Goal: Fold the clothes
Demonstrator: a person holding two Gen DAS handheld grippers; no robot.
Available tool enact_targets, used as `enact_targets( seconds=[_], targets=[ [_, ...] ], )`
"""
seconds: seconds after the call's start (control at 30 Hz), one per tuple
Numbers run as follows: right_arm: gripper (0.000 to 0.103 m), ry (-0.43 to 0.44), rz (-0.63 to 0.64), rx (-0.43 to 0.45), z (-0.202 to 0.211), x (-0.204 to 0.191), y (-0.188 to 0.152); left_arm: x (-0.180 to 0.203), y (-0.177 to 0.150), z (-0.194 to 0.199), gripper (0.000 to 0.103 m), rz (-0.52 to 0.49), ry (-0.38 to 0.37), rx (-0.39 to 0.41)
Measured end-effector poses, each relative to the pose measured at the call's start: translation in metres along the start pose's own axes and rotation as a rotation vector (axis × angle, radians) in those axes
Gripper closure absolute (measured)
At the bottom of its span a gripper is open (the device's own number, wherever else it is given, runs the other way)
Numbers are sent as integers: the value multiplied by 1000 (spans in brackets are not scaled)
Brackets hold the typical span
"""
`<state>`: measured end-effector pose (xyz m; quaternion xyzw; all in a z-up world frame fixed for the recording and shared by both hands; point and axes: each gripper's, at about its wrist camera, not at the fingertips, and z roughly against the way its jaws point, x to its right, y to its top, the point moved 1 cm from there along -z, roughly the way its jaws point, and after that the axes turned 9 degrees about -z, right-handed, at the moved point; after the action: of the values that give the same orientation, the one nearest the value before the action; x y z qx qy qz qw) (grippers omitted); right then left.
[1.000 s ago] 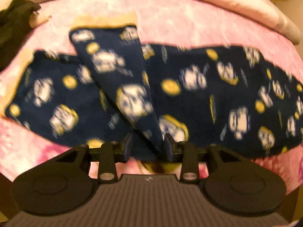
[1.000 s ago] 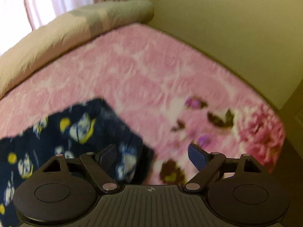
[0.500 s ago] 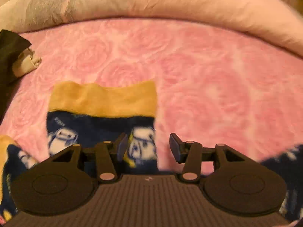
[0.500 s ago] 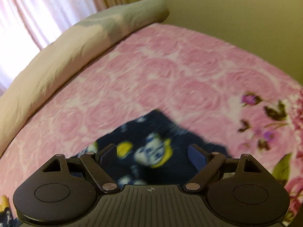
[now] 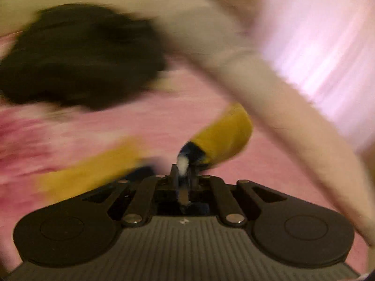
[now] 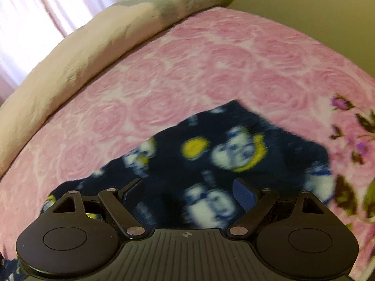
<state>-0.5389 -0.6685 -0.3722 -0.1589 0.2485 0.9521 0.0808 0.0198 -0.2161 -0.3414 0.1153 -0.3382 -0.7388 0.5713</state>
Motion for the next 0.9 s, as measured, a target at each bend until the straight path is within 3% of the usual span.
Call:
enact_targets(
  seconds=[0.07, 0.13, 0.37, 0.43, 0.5, 0.6, 0.67, 0.73, 0.83, 0.9],
  targets=[
    [18, 44, 9, -28, -3, -13, -9, -45, -11, 1, 95, 90, 100, -68],
    [18, 99, 34, -69, -4, -29, -23, -70, -20, 4, 95, 146, 132, -105],
    [18, 271, 61, -272, 4, -64, -92, -63, -37, 19, 85, 187, -38, -106],
    [19, 309, -27, -357, 9, -65, -115, -59, -41, 15, 85, 197, -79, -130],
    [36, 370, -176, -481, 13, -64, -143, -53, -42, 12, 85, 190, -125, -157],
    [36, 392, -395, -625, 16, -58, -191, -46, -45, 4, 85, 171, -196, -218],
    [38, 387, -526, -671, 20, -55, -224, -47, -45, -6, 85, 165, -248, -269],
    [53, 382, -636, -680, 23, -55, -251, -52, -42, -13, 85, 162, -276, -301],
    [54, 358, -761, -654, 25, -57, -279, -61, -33, -24, 85, 169, -303, -340],
    [54, 343, -756, -576, 28, -59, -282, -67, -27, -32, 83, 173, -327, -353]
  ],
)
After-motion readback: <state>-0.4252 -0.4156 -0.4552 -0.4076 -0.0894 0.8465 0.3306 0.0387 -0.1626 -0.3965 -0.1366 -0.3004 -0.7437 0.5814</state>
